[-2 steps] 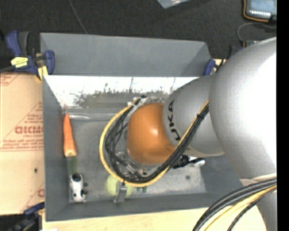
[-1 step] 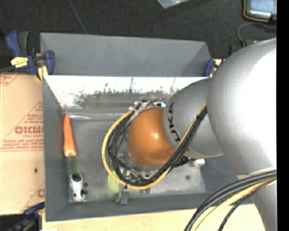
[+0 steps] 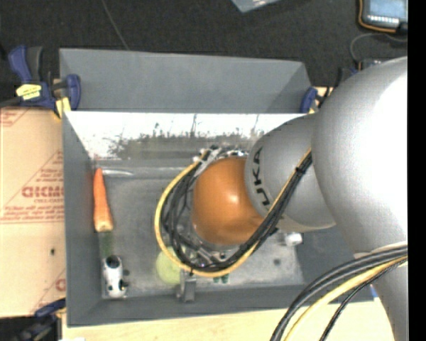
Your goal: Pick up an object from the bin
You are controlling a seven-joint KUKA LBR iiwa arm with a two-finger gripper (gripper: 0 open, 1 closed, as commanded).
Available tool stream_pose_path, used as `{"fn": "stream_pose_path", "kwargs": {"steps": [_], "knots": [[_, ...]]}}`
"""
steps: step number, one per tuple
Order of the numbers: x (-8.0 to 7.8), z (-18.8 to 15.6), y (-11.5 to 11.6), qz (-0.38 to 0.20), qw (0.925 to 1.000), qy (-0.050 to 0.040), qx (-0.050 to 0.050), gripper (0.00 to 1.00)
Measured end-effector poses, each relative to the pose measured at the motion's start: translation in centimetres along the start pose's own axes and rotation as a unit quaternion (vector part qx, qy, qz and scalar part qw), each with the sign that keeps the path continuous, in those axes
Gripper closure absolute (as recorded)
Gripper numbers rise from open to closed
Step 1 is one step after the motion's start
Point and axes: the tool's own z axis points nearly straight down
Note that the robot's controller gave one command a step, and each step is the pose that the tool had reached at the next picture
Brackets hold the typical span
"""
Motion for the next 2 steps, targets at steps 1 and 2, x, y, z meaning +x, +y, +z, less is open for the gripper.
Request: {"fn": "stream_pose_path", "kwargs": {"steps": [1, 2], "knots": [[0.18, -0.27, 0.57, 0.047, 0.9989, -0.0009, 0.0, 0.0], [-0.07, 0.0, -0.07, 0.001, 1.0, -0.0014, 0.0, 1.0]]}}
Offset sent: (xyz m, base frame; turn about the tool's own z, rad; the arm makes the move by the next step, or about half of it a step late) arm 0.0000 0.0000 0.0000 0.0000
